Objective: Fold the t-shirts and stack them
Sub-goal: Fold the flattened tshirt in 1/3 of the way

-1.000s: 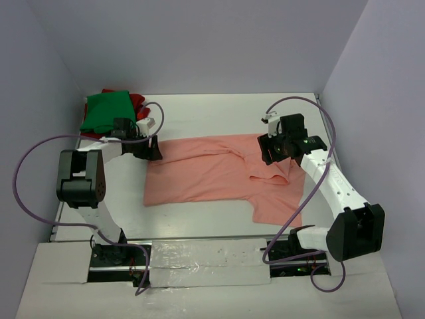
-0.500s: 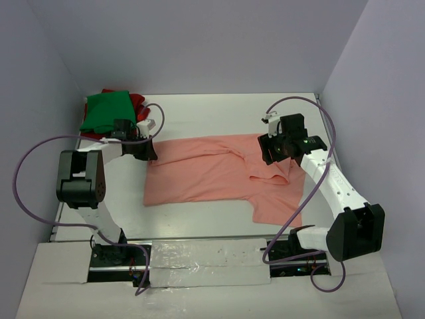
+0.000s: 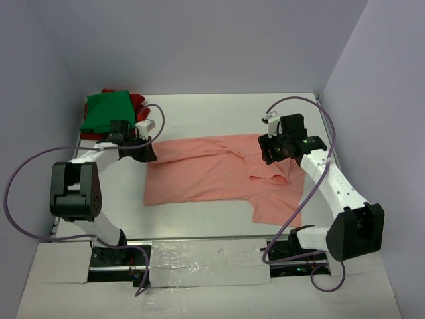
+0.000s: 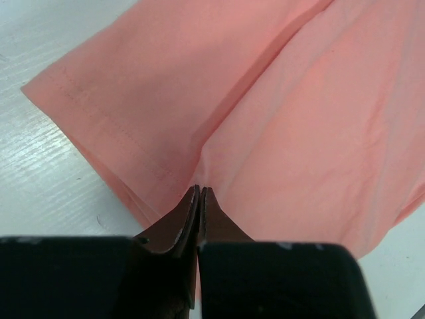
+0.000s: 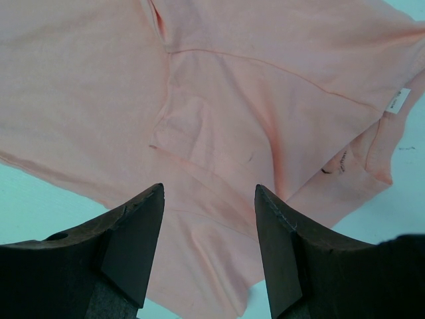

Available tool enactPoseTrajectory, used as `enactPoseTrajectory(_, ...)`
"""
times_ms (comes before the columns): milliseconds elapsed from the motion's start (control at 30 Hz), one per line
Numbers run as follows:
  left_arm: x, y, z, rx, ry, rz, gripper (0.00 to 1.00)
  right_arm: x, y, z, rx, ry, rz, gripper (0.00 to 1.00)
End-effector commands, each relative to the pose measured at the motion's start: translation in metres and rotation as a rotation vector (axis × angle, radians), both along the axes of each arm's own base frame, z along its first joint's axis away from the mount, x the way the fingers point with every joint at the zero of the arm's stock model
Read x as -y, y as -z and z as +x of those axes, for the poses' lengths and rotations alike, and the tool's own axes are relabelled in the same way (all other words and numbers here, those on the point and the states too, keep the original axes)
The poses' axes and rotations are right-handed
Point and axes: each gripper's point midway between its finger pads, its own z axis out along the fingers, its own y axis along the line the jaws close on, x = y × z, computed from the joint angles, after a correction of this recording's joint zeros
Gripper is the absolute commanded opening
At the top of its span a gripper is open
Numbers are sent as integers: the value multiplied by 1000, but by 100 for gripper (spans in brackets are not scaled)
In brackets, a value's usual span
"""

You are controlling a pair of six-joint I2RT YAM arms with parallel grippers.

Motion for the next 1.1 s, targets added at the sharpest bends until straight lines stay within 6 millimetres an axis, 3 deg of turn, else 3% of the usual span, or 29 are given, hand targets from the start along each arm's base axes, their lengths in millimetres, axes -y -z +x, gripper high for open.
enactPoseTrajectory(0, 6, -13, -13, 28, 56, -13, 0, -1, -2, 7, 23, -1, 7, 64)
enactPoseTrajectory(300, 11, -6, -42, 5, 161, -14, 2, -4, -1, 5, 5, -10, 16, 64)
enactPoseTrajectory(400, 12, -5, -53, 1, 218, -13, 8, -4, 3, 5, -16, -8, 13, 64)
enactPoseTrajectory(433, 12, -5, -55, -5, 219, -10, 12, -5, 3, 6, -19, -9, 13, 64)
enactPoseTrajectory(467, 10, -3, -56, -11, 214, -2, 29, -5, 4, 5, -25, -11, 12, 64)
enactPoseTrajectory(533, 7, 2, -57, -25, 203, 19, 54, -5, 6, 5, -36, -12, 13, 64)
enactPoseTrajectory(567, 5, 2, -55, -13, 197, 24, 57, -5, 6, 5, -40, -13, 14, 64)
enactPoseTrajectory(1067, 5, -8, -41, 73, 160, 28, 57, -6, 2, 5, -25, -8, 21, 64)
